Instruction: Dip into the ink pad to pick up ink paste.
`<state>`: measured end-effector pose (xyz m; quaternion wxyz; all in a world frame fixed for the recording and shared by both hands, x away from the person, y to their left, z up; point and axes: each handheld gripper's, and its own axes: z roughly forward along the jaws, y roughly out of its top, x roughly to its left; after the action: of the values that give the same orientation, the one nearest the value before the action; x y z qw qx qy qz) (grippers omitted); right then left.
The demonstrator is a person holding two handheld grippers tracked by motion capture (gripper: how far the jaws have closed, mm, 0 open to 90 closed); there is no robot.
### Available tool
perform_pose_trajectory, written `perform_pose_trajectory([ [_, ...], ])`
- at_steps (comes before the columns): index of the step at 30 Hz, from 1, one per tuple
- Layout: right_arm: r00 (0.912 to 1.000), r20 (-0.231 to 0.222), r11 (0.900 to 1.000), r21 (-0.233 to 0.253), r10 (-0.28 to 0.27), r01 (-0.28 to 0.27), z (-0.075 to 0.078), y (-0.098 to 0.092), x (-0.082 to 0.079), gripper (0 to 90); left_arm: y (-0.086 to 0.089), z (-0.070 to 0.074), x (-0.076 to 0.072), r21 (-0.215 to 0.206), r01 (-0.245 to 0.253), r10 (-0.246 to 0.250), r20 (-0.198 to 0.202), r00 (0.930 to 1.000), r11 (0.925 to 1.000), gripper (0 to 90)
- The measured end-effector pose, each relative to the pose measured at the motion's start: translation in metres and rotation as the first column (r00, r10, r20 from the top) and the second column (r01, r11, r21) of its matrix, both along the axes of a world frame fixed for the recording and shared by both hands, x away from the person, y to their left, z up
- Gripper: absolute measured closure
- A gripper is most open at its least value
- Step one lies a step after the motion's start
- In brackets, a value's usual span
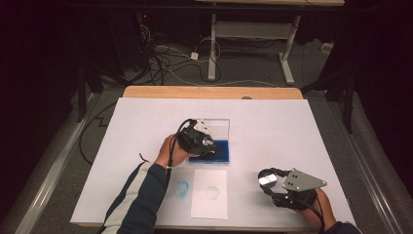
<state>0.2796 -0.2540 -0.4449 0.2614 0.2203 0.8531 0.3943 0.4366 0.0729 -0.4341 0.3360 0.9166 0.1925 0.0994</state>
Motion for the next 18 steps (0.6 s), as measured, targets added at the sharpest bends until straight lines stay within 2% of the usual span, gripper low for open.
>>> perform_pose_trajectory([
  [7, 1.0, -0.001, 1.0, -0.001, 0.0, 0.0, -0.0001, 0.0003, -0.0002, 38.6, 0.0004, -0.0001, 0.0005, -0.003, -0.004, 0.004, -0.007, 1.0, 1.0, 54.5],
  [18, 1.0, -0.002, 1.0, -0.004, 0.0, 0.0, -0.0003, 0.0, -0.0001, 38.5, -0.002, 0.0022, 0.0001, 0.025, -0.005, 0.005, -0.008, 1.0, 0.9997, 54.5],
])
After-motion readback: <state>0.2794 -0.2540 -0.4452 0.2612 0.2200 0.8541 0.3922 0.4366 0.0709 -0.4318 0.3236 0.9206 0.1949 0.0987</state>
